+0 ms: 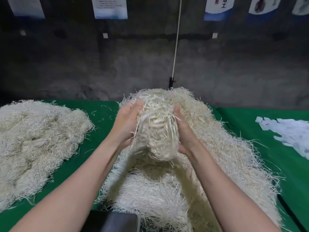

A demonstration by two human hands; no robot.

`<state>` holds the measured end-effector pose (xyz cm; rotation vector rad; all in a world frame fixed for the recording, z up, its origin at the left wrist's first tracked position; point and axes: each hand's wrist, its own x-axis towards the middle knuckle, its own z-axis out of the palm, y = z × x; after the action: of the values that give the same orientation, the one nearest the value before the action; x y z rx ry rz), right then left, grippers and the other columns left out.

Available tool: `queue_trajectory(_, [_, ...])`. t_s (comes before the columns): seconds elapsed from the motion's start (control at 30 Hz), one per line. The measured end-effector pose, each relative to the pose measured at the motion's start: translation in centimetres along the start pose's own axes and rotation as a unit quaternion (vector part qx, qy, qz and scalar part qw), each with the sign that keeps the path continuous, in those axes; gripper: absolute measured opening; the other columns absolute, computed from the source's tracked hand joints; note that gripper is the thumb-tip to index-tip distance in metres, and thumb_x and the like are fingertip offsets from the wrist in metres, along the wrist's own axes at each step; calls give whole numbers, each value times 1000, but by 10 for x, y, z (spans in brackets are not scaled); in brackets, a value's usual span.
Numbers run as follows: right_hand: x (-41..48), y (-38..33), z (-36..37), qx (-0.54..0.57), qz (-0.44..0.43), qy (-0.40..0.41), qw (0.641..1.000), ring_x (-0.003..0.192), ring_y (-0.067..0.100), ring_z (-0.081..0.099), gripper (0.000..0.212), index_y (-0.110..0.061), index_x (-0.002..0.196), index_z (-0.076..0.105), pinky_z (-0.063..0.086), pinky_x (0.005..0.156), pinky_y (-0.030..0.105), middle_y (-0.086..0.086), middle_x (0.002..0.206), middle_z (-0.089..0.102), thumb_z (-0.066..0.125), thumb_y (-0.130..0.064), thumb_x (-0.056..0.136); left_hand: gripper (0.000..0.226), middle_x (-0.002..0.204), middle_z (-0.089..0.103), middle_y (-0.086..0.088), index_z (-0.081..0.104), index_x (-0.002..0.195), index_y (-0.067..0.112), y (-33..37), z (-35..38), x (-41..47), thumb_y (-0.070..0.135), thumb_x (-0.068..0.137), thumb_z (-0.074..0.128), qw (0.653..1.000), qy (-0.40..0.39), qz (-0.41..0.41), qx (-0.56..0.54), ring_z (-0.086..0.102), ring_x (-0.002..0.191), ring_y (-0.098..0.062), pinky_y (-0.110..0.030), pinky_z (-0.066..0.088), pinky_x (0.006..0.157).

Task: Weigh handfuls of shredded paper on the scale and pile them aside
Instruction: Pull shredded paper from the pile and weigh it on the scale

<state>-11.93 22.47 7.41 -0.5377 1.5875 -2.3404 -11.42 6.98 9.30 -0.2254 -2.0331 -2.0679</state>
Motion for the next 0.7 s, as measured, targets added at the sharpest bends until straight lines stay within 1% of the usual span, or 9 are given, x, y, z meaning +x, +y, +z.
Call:
queue_trajectory(0.07, [-3,18,11,138,82,-28,987,115,35,57,98,-13,124,61,39,103,53,20,123,61,81,-68,45,18,82,64,20,57,87,32,1,-3,-3,32,99,45,982,87,137,100,54,80,5,-9,44,72])
queue_trajectory(0.2, [-7,42,30,226,100,-7,969,94,31,66,60,-6,115,65,51,90,50,17,104,68,77,-45,70,20,99,58,-2,62,106,8,-22,-21,-22,15,99,45,920,79,261,281,51,93,-15,-12,37,81])
queue_trajectory(0.27, [-5,44,45,199,121,16,972,77,27,69,36,-3,103,66,58,74,44,15,88,70,71,-27,77,20,109,58,-3,61,112,17,-39,-39,-32,18,97,48,960,78,148,222,53,104,-23,-21,41,95])
queue_trajectory(0.33, [-4,45,57,176,129,42,975,69,26,70,19,-4,83,74,58,60,37,14,80,71,67,-20,76,26,130,54,-10,59,116,28,-46,-61,-46,19,94,50,997,76,-4,23,47,122,-35,-51,36,106])
queue_trajectory(0.4, [-5,49,68,175,125,51,975,71,26,70,17,-5,80,77,58,62,36,15,84,71,67,-18,76,28,141,47,-12,61,113,33,-53,-85,-64,31,86,55,965,49,-124,-225,36,134,-33,-60,29,106])
queue_trajectory(0.47, [-10,64,86,133,139,70,979,94,32,67,47,0,120,61,56,79,43,21,110,65,71,-16,78,53,135,53,-15,61,122,23,-61,-106,-83,55,80,56,896,-24,-219,-386,43,129,-37,-65,31,102])
queue_trajectory(0.57, [-25,108,112,-134,163,149,966,130,27,44,92,-17,148,23,38,104,39,11,148,37,78,-24,74,64,114,67,-16,66,112,18,-72,-122,-117,67,74,53,882,-64,-298,-358,66,101,-34,-58,51,83])
queue_trajectory(0.63, [-40,134,130,-192,179,138,955,136,22,35,93,-21,149,20,33,104,34,3,153,26,76,-28,76,34,110,66,-14,63,98,14,-82,-125,-138,44,81,61,925,25,-303,-226,71,79,-22,-37,58,62])
queue_trajectory(0.7, [-57,158,141,-212,204,102,950,139,19,26,96,-28,149,17,31,107,35,-3,156,18,75,-38,74,7,117,59,-16,60,92,11,-101,-133,-152,16,88,60,932,115,-302,-166,66,87,-16,-31,55,58])
